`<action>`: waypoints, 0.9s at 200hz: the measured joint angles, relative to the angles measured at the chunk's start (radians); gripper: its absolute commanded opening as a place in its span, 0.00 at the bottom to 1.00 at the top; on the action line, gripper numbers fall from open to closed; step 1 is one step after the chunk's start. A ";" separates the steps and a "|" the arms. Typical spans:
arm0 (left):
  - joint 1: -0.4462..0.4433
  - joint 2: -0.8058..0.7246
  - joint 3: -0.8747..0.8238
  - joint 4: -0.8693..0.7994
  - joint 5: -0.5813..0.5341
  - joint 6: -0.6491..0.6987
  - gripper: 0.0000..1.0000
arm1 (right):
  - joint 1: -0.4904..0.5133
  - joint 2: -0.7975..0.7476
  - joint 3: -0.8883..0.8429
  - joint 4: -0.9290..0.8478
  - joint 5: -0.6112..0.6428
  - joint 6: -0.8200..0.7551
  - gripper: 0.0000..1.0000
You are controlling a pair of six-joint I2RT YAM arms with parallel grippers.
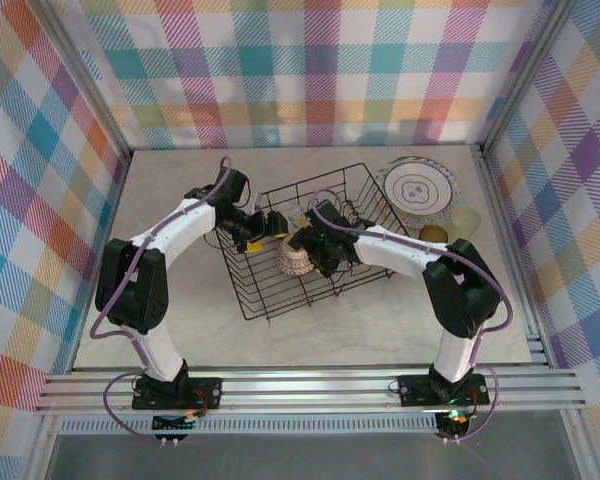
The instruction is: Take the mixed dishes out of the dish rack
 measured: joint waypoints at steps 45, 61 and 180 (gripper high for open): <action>0.000 0.000 -0.001 0.013 0.005 -0.015 0.87 | 0.001 -0.030 -0.075 0.108 0.011 0.056 0.69; 0.000 0.000 -0.002 0.023 0.006 -0.021 0.87 | 0.004 -0.041 -0.094 0.129 0.019 0.070 0.58; 0.000 0.002 -0.002 0.024 0.018 -0.023 0.87 | 0.015 -0.105 -0.203 0.285 0.037 0.060 0.26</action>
